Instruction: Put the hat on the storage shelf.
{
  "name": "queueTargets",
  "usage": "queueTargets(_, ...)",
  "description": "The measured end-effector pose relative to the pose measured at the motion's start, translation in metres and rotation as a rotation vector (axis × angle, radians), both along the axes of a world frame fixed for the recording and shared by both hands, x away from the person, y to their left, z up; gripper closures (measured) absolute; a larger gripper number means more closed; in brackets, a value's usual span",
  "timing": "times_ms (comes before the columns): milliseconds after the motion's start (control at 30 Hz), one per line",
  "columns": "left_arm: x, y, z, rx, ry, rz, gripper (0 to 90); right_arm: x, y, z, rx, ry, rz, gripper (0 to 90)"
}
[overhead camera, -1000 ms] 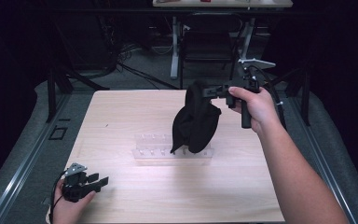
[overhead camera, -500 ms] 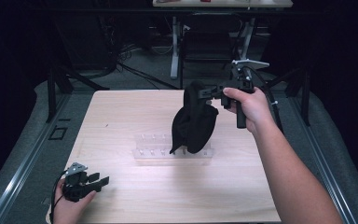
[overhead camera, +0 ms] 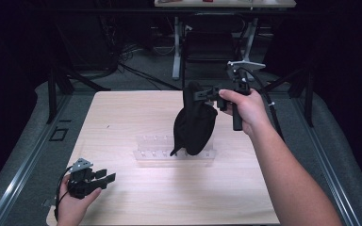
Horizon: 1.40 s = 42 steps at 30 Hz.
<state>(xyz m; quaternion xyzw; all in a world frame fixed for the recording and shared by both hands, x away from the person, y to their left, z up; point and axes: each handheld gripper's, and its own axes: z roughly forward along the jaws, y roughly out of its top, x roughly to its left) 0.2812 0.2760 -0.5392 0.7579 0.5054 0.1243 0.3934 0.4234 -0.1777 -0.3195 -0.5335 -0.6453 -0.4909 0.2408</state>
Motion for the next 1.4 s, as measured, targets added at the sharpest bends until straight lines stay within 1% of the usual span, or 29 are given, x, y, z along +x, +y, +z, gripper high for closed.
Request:
queueTargets(67,0.001,-0.004,0.004,-0.003,-0.006,-0.01,53.8,0.0,0.003,0.0,0.0,0.002,0.004,88.1)
queueTargets(100,0.002,-0.007,0.007,-0.001,-0.018,-0.015,54.1,0.0,0.004,0.001,-0.002,0.002,0.007,88.1)
queueTargets(133,0.002,-0.009,0.009,0.0,-0.021,-0.018,55.1,-0.001,0.006,0.001,-0.003,0.002,0.009,88.1)
queueTargets(267,0.007,-0.018,0.023,-0.001,-0.045,-0.046,56.3,-0.001,0.013,0.002,0.0,0.005,0.014,88.0)
queueTargets(300,0.008,-0.021,0.026,-0.007,-0.054,-0.046,56.3,-0.001,0.014,0.002,-0.002,0.004,0.016,88.0)
queueTargets(533,0.017,-0.046,0.044,-0.004,-0.09,-0.093,55.6,-0.001,0.023,0.003,-0.013,0.0,0.03,88.0)
queueTargets(633,0.02,-0.057,0.049,-0.005,-0.105,-0.113,55.6,-0.001,0.025,0.003,-0.015,-0.001,0.033,88.0)
queueTargets(667,0.021,-0.06,0.05,-0.001,-0.106,-0.122,55.6,-0.001,0.025,0.003,-0.014,-0.001,0.032,88.0)
queueTargets(700,0.023,-0.066,0.053,0.001,-0.117,-0.134,55.6,-0.001,0.025,0.003,-0.013,-0.001,0.032,88.0)
queueTargets(833,0.026,-0.081,0.061,0.011,-0.133,-0.168,57.9,-0.001,0.026,0.003,-0.009,0.001,0.031,87.9)
queueTargets(1100,0.03,-0.112,0.078,0.029,-0.174,-0.238,58.4,-0.001,0.027,0.002,-0.006,-0.002,0.034,87.8)
queueTargets(1300,0.031,-0.127,0.085,0.031,-0.182,-0.275,59.0,-0.001,0.028,0.002,-0.005,-0.002,0.033,87.8)
queueTargets(1400,0.031,-0.137,0.085,0.046,-0.183,-0.29,60.6,-0.001,0.029,0.002,-0.004,-0.003,0.034,87.8)
